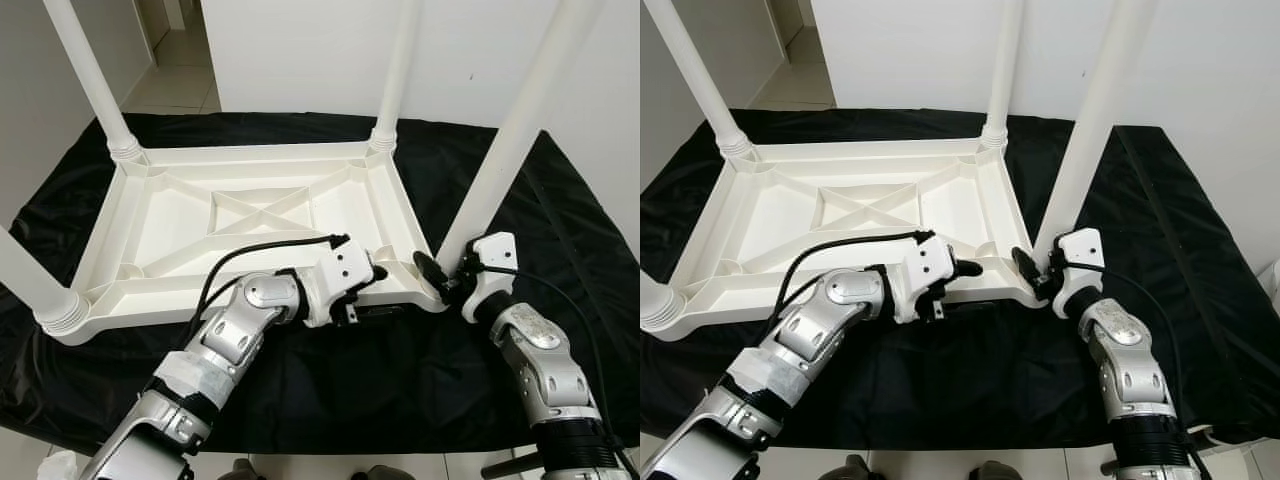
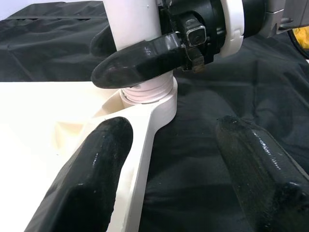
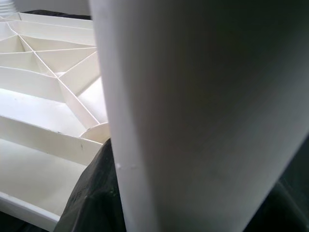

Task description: Building children table

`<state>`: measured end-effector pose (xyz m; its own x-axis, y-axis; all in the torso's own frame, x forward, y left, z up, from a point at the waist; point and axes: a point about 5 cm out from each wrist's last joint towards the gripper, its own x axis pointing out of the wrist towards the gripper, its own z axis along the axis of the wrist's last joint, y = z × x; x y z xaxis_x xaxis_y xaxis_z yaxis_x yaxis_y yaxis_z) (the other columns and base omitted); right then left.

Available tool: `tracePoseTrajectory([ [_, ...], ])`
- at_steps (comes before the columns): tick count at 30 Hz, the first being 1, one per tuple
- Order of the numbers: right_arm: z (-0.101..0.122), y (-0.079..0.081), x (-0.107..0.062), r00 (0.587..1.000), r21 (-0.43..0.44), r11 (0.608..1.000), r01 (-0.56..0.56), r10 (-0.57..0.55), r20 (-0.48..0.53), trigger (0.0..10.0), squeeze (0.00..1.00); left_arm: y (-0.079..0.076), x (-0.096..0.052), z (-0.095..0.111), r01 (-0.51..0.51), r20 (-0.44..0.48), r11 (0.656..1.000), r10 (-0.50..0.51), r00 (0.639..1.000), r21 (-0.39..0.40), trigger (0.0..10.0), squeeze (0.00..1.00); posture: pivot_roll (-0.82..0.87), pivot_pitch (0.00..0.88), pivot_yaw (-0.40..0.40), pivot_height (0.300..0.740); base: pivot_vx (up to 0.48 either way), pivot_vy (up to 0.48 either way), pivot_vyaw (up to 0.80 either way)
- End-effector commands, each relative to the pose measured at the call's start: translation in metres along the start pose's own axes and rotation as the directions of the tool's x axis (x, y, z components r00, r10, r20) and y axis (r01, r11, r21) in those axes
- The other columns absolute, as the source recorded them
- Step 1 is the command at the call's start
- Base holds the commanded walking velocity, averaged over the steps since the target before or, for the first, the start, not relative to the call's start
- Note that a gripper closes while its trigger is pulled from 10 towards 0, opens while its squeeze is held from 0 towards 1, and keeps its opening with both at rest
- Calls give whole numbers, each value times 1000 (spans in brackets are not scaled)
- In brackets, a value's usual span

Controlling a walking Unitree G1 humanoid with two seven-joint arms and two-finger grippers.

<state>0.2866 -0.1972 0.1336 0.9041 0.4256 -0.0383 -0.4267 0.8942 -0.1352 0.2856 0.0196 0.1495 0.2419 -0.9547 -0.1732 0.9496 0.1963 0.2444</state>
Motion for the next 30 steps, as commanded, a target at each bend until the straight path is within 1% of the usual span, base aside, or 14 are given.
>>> tracePoseTrajectory([
  [1, -7, 5, 1, 1000, 22, 1000, -20, 21, -18, 0, 0, -4, 2, -1, 13, -9, 1000, -13, 1000, 16, 10000, 0, -47, 0, -2, 740, 0, 0, 0],
  [2, -7, 5, 1, 1000, 22, 1000, -20, 21, -18, 0, 0, -4, 2, -1, 13, -9, 1000, -13, 1000, 16, 10000, 0, -47, 0, -2, 740, 0, 0, 0],
  [3, -8, 5, 1, 1000, 28, 1000, 3, -3, -18, 2667, 0, -4, 2, -1, 15, -9, 1000, -15, 1000, 18, 10000, 0, -47, 0, 0, 740, 0, 0, 0],
  [4, -8, 5, 1, 1000, 28, 1000, 3, -3, -18, 2667, 0, -4, 2, -1, 15, -9, 1000, -15, 1000, 18, 10000, 0, -47, 0, 0, 740, 0, 0, 0],
  [5, -8, 8, 1, 1000, 48, 999, 14, -13, -23, 10000, 0, -4, 2, 0, 14, -9, 1000, -13, 1000, 20, 10000, 0, -46, 0, -1, 740, 0, 0, 0],
  [15, 2, 23, 5, 990, 29, 990, 139, -138, -13, 10000, 0, 0, 2, 0, -12, -17, 1000, 12, 1000, 20, 10000, 0, -48, 0, 5, 740, 0, 0, 0],
  [17, 5, 23, 8, 966, 49, 965, 258, -258, -20, 10000, 0, 0, 1, -1, -16, -20, 1000, 16, 1000, 23, 10000, 0, -46, 0, 8, 740, 0, 0, 0],
  [21, 5, 25, 8, 950, 75, 947, 311, -310, -26, 10000, 0, 1, 1, -1, -17, -21, 1000, 18, 1000, 22, 10000, 0, -45, 0, 9, 740, 0, 0, 0],
  [24, 5, 33, 9, 919, 125, 910, 395, -394, -33, 10000, 0, 2, 0, -1, -20, -24, 1000, 21, 999, 22, 10000, 0, -42, 0, 10, 740, 0, 0, 0],
  [26, 2, 43, 7, 853, 156, 839, 521, -519, -57, 10000, 0, 2, -1, -2, -23, -29, 999, 24, 999, 22, 10000, 0, -46, 0, 15, 740, 0, 0, 0],
  [27, 2, 43, 7, 853, 156, 839, 521, -519, -57, 10000, 0, 2, -1, -2, -23, -29, 999, 24, 999, 22, 10000, 0, -46, 0, 15, 740, 0, 0, 0],
  [28, 1, 45, 4, 804, 144, 792, 593, -590, -68, 10000, 0, 3, -2, -2, -23, -30, 999, 24, 999, 22, 10000, 0, -49, 0, 16, 740, 0, 0, 0],
  [29, 1, 45, 4, 804, 144, 792, 593, -590, -68, 10000, 0, 3, -2, -2, -23, -30, 999, 24, 999, 22, 10000, 0, -49, 0, 16, 740, 0, 0, 0],
  [30, -1, 47, 1, 756, 139, 744, 653, -649, -81, 10000, 0, 2, -2, -2, -22, -31, 1000, 22, 999, 22, 10000, 0, -50, 0, 17, 740, 0, 0, 0],
])
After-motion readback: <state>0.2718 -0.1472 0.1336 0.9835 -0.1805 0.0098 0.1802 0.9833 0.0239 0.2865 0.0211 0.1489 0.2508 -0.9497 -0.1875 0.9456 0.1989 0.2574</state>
